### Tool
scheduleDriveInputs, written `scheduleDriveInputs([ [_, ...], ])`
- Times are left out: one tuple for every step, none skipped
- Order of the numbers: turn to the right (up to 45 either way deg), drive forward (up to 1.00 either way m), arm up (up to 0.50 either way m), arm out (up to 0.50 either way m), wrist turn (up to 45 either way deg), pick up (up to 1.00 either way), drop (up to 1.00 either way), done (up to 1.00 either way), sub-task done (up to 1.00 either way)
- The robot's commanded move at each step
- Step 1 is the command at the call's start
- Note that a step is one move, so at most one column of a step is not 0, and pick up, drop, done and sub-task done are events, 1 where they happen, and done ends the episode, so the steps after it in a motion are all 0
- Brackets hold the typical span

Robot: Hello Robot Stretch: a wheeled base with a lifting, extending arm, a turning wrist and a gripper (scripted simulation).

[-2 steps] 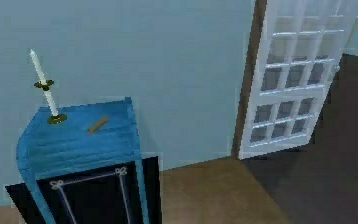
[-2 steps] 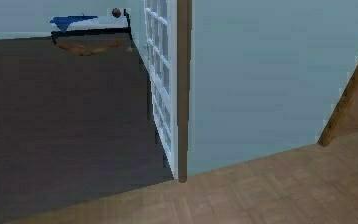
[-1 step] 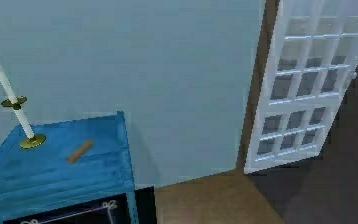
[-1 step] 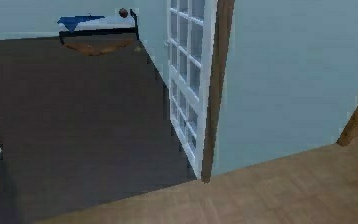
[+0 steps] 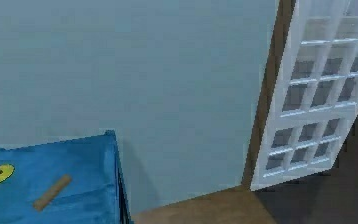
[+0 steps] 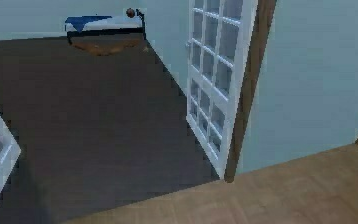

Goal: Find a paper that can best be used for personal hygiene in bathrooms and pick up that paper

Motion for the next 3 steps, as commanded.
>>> scheduleDriveInputs([
  [45.0, 0.00, 0.00, 0.00, 0.0, 0.00, 0.00, 0.00, 0.00],
  [45.0, 0.00, 0.00, 0.00, 0.0, 0.00, 0.00, 0.00, 0.00],
  [45.0, 0.00, 0.00, 0.00, 0.0, 0.00, 0.00, 0.00, 0.00],
])
